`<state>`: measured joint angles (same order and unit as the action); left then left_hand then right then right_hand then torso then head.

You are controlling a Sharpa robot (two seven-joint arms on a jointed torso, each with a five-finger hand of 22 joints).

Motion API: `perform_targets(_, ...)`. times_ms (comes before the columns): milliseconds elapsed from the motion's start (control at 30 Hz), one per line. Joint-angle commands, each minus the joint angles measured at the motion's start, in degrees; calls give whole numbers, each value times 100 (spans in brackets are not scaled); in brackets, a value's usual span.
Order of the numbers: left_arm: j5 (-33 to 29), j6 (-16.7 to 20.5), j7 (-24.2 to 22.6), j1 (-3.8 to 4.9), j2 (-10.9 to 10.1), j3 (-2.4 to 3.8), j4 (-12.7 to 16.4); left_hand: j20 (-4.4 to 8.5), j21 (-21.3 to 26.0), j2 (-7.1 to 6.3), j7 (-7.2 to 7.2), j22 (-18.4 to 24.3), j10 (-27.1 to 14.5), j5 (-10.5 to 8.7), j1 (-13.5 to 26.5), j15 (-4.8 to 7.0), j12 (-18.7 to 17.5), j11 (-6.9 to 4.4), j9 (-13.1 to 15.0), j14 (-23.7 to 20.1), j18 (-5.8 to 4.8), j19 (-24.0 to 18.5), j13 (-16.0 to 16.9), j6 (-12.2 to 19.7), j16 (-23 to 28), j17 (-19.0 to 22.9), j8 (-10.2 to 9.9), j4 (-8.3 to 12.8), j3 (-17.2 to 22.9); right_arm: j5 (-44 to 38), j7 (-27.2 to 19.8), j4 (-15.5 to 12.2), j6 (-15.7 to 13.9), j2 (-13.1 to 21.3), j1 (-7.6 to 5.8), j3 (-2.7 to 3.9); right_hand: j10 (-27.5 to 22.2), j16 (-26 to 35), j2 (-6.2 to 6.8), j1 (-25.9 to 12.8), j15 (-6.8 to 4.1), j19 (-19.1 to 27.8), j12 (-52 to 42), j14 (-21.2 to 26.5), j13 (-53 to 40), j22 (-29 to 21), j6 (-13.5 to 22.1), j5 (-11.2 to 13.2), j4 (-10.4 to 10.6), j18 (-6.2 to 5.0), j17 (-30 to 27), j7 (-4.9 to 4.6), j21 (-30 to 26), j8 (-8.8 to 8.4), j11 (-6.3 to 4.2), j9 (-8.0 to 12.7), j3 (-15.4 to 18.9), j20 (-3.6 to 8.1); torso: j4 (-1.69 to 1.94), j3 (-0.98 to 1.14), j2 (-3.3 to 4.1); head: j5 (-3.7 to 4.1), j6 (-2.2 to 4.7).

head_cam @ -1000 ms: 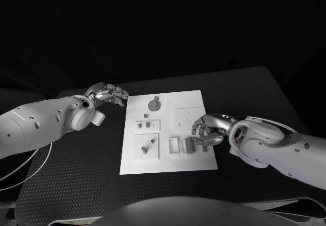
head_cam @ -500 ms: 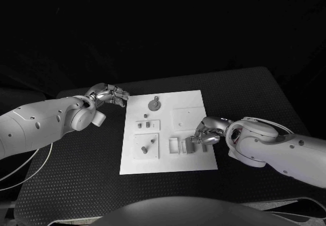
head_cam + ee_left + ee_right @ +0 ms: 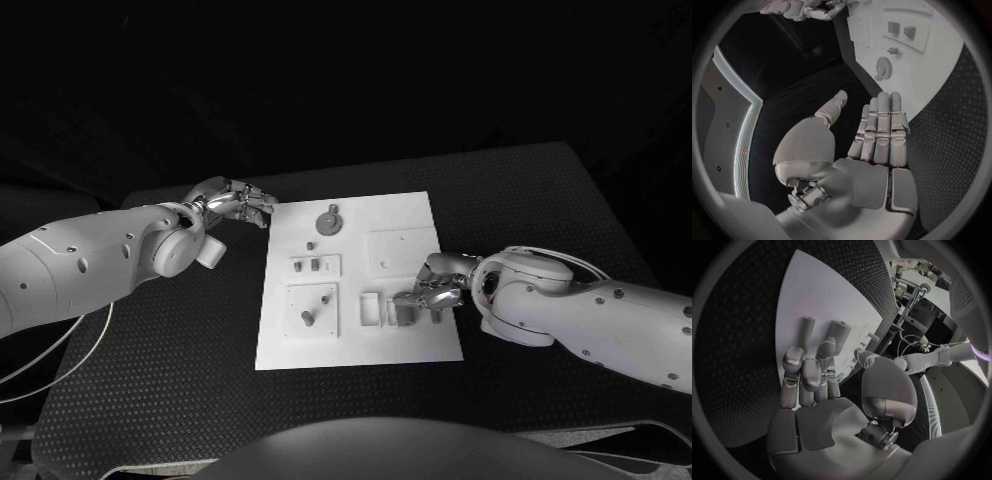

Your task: Assemble the parts on the task board

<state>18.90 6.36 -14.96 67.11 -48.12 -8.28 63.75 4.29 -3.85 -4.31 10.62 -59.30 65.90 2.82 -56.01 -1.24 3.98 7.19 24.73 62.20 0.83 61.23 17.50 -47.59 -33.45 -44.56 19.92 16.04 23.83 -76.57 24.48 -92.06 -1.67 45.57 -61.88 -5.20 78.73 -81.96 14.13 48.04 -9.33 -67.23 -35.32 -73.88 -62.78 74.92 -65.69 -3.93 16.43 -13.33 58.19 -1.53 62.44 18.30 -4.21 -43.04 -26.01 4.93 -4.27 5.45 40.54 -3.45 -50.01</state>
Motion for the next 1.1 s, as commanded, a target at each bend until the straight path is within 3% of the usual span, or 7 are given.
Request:
perform_targets(33, -10, -97, -19, 3, 5, 2, 19, 9, -29, 3, -9, 10, -45, 11, 61, -3, 12, -10, -9, -35, -23, -48, -9, 34, 33, -5, 31, -29, -21, 98, 26, 130, 293, -98, 1, -14, 3, 52, 123, -44, -52, 50, 14, 13, 15, 75, 5, 37, 28, -167, -18, -32, -14, -42, -15, 8, -6, 8, 0, 1, 1, -14, 1)
perform_targets(133, 11, -106, -16, 3, 6, 2, 24, 9, -29, 3, -9, 10, -46, 11, 64, -3, 11, -10, -9, -36, -22, -48, -10, 35, 33, -6, 31, -29, -21, 81, 33, 205, 330, -180, 1, -32, -18, 88, 251, -92, -60, 63, 22, 43, 26, 66, 22, 55, 19, -167, -58, -40, -34, -67, -10, 12, 23, 5, 1, 4, -1, -52, 1)
perform_targets(233, 25, -114, -16, 3, 8, 2, 28, 9, -27, -3, -9, 12, -50, 11, 61, -4, 10, -9, -10, -40, -21, -54, -12, 38, 37, -7, 31, -23, -17, 33, 55, 268, 335, -238, 1, -39, -58, 135, 275, -102, -58, 89, 32, 88, 37, 59, 54, 98, 15, -167, -104, -51, -59, -99, 2, 16, 145, 7, 7, 5, 1, -62, 1)
perform_targets(600, 26, -131, -6, 4, -1, 2, 36, 7, -26, -6, -8, 15, -55, 11, 71, -6, 8, -7, -11, -47, -23, -61, -17, 42, 42, -9, 33, -21, -14, -292, 184, 483, 665, -387, 1, -59, -80, 165, 263, -85, -57, 101, 37, 121, 42, 53, 73, 99, 16, -167, -137, -57, -77, -117, 5, 16, 177, 14, -5, 6, -1, -80, 1)
perform_targets(833, 31, -141, 2, 4, 0, 2, 44, 5, -26, -8, -7, 16, -56, 11, 78, -8, 8, -6, -12, -49, -23, -63, -18, 44, 44, -10, 33, -22, -14, -329, 201, 607, 722, -509, 1, -97, -99, 189, 248, -32, -54, 110, 40, 148, 46, 47, 88, 96, 14, -167, -159, -63, -92, -130, 11, 14, 169, 18, -1, 9, 1, -92, 1)
perform_targets(1067, 40, -135, 17, 4, -14, 2, 47, 5, -26, -9, -6, 16, -57, 11, 82, -8, 8, -5, -12, -50, -23, -64, -20, 44, 45, -11, 34, -22, -13, -392, 204, 594, 773, -509, 1, -110, -140, 239, 209, 257, -36, 123, 31, 199, 52, 44, 113, 74, -18, -167, -180, -84, -114, -160, 29, -2, 182, 8, -8, 7, -1, -95, 1)
perform_targets(1100, 41, -135, 18, 4, -14, 2, 47, 5, -26, -9, -6, 16, -57, 11, 82, -8, 8, -5, -12, -51, -23, -64, -20, 45, 45, -11, 34, -22, -12, -393, 200, 589, 774, -509, 1, -112, -146, 245, 185, 348, -33, 124, 27, 202, 53, 45, 116, -25, -41, -167, -175, -87, -116, -165, 31, -5, 177, 6, -10, 7, -1, -98, 1)
